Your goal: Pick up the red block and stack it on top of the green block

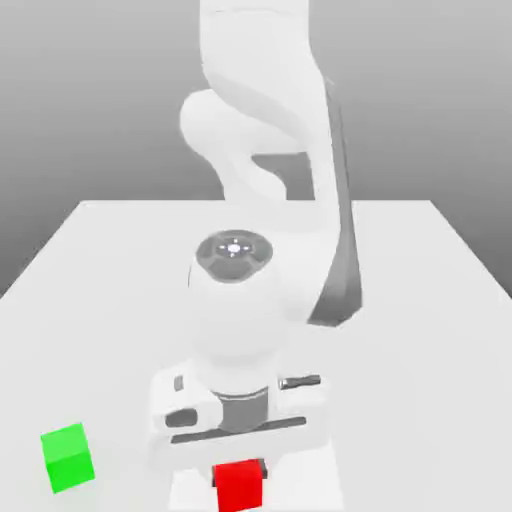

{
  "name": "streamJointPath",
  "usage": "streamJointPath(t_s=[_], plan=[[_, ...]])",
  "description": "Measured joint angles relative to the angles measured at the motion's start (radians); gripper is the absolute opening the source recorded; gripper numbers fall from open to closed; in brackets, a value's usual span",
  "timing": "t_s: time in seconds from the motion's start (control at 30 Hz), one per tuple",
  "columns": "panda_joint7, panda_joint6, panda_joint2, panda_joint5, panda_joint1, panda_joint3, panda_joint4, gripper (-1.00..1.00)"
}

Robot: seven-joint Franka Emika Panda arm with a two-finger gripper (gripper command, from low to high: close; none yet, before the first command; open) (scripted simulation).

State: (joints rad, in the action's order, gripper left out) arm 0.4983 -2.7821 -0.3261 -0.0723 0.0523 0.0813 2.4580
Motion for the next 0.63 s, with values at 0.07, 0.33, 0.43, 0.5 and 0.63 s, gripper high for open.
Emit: streamJointPath(t_s=[0.07,0.33,0.43,0.5,0.63], plan=[[0.013,0.056,0.068,0.018,-0.001,0.003,0.011,-1.00],[-0.051,0.187,0.157,-0.005,-0.186,0.173,-0.024,-1.00],[-0.093,0.161,0.114,-0.047,-0.239,0.197,-0.038,-1.00],[-0.123,0.104,0.050,-0.087,-0.261,0.177,-0.043,-1.00],[-0.136,0.077,0.019,-0.106,-0.271,0.165,-0.045,1.00]])
